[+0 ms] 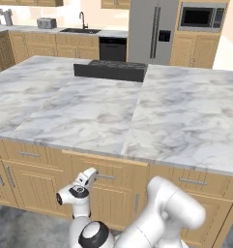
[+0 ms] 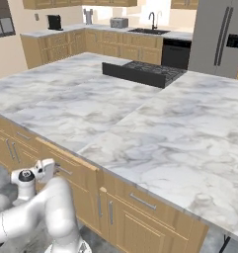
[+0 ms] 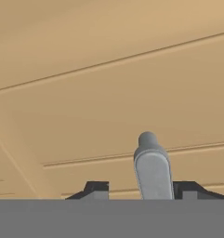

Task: Take a straw from the drawer in front and place it inside the glass cup on the dining counter.

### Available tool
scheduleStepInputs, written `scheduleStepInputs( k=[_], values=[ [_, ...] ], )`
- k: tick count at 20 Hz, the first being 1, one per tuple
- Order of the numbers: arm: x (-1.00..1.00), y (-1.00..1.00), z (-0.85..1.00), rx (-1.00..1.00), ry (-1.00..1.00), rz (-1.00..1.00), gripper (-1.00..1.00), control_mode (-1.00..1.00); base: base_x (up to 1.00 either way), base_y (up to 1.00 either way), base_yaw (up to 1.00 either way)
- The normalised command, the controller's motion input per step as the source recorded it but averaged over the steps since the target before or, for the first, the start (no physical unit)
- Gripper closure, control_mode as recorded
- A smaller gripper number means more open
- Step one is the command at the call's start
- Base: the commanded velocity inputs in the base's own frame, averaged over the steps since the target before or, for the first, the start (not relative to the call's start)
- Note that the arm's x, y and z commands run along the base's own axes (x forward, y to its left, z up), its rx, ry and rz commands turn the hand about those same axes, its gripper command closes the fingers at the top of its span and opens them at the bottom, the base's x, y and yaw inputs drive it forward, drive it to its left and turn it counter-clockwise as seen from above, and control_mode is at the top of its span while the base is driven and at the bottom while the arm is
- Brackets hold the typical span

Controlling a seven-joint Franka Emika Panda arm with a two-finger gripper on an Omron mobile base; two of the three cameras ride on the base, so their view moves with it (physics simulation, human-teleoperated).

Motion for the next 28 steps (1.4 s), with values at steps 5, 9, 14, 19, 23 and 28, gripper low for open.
scheduleStepInputs(
  k=[5, 9, 14, 19, 23, 28],
  values=[
    [-0.83, 0.44, -0.73, 0.0, 0.0, 0.0, 1.0, -1.0, 0.0, 0.0, 0.0],
    [-0.83, 0.47, -0.7, 0.0, 0.0, 0.0, 1.0, -1.0, 0.0, 0.0, 0.0],
    [-0.83, 0.47, -0.64, 0.0, 0.0, 0.0, 1.0, -1.0, 0.0, 0.0, 0.0],
    [-0.81, 0.45, -0.62, 0.0, 0.0, 0.0, 1.0, -1.0, 0.0, 0.0, 0.0],
    [-0.82, 0.5, -0.61, 0.0, 0.0, 0.0, 1.0, -1.0, 0.0, 0.0, 0.0],
    [-0.8, 0.49, -0.6, 0.0, 0.0, 0.0, 1.0, -1.0, 0.0, 0.0, 0.0]
  ],
)
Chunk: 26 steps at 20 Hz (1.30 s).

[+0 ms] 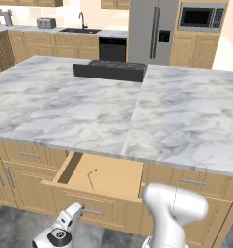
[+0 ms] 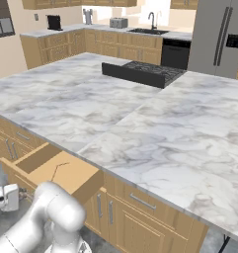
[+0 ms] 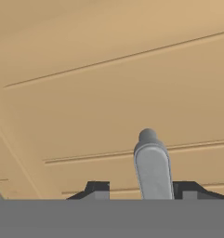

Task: Take a straw from the drawer in front and place it inside the glass cup on the dining counter.

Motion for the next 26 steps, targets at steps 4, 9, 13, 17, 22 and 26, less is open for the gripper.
scheduleStepInputs(
  k=[4, 9, 13, 17, 22, 26],
  values=[
    [-0.79, 0.5, -0.59, 0.0, 0.01, 0.0, 1.0, -1.0, 0.0, 0.0, 0.0],
    [-0.75, 0.5, -0.59, 0.0, 0.03, -0.01, 1.0, -1.0, 0.0, 0.0, 0.0],
    [-0.43, 0.44, -0.52, 0.0, 0.09, -0.02, -1.0, -1.0, 0.0, 0.0, 0.0],
    [0.01, 0.04, -0.06, 0.02, 0.19, -0.04, -1.0, -1.0, 0.0, 0.0, 0.0],
    [-0.01, 0.0, 0.42, 0.19, 0.3, -0.01, -1.0, -1.0, 0.0, 0.0, 0.0],
    [-0.46, -0.06, 0.88, 0.28, 0.12, 0.0, -1.0, -1.0, 0.0, 0.0, 0.0]
  ],
)
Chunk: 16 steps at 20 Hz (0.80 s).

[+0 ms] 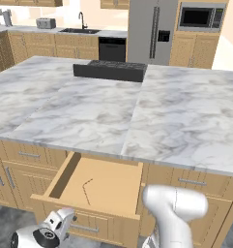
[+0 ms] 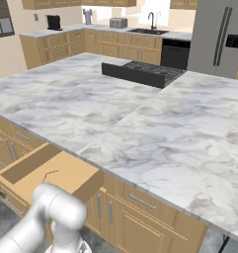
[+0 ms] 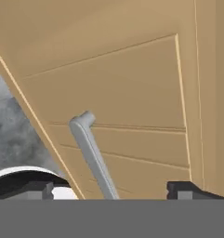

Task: Take a straw from the drawer in front and place it inside the glass cup on the dining counter.

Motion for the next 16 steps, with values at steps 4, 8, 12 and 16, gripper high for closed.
scheduleStepInputs(
  k=[4, 8, 12, 16],
  values=[
    [-0.64, -0.17, 1.0, 0.29, -0.01, 0.0, -1.0, -1.0, 0.0, 0.0, 0.0],
    [-0.81, -0.27, 1.0, 0.32, -0.05, 0.0, -1.0, -1.0, 0.0, 0.0, 0.0],
    [-0.8, -0.38, 1.0, 0.35, -0.01, 0.0, -1.0, -1.0, 0.0, 0.0, 0.0],
    [-0.59, -0.45, 1.0, 0.37, 0.02, 0.0, -1.0, -1.0, 0.0, 0.0, 0.0]
  ],
)
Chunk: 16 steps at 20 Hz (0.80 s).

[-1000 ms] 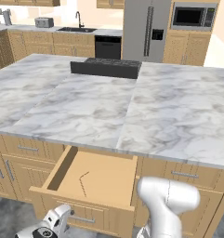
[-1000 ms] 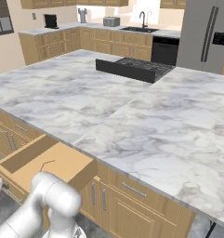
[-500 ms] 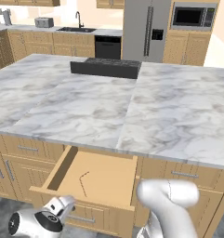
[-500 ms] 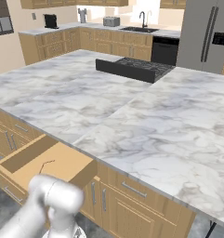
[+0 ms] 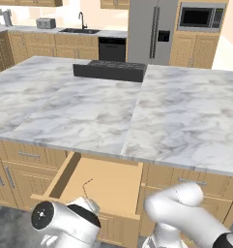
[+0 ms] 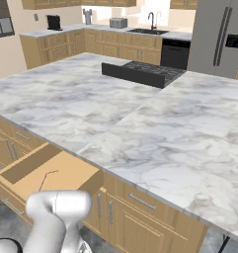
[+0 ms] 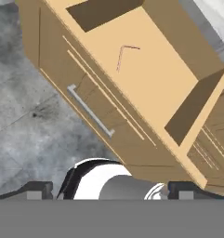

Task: Take a straw from the drawer in front and place it inside the glass cup on the dining counter.

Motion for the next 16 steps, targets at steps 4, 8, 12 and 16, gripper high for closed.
scheduleStepInputs(
  k=[4, 8, 12, 16],
  values=[
    [-0.15, -0.53, 1.0, 0.33, 0.01, 0.0, -1.0, -1.0, 0.0, 0.0, 0.0],
    [0.03, -0.59, 0.99, 0.28, -0.01, 0.0, -1.0, -1.0, 0.0, 0.0, 0.0],
    [0.27, -0.52, 0.87, 0.25, 0.0, 0.0, -1.0, -1.0, 0.0, 0.0, 0.0],
    [0.46, -0.2, 0.47, 0.17, 0.01, 0.0, -1.0, -1.0, 0.0, 0.0, 0.0]
  ],
)
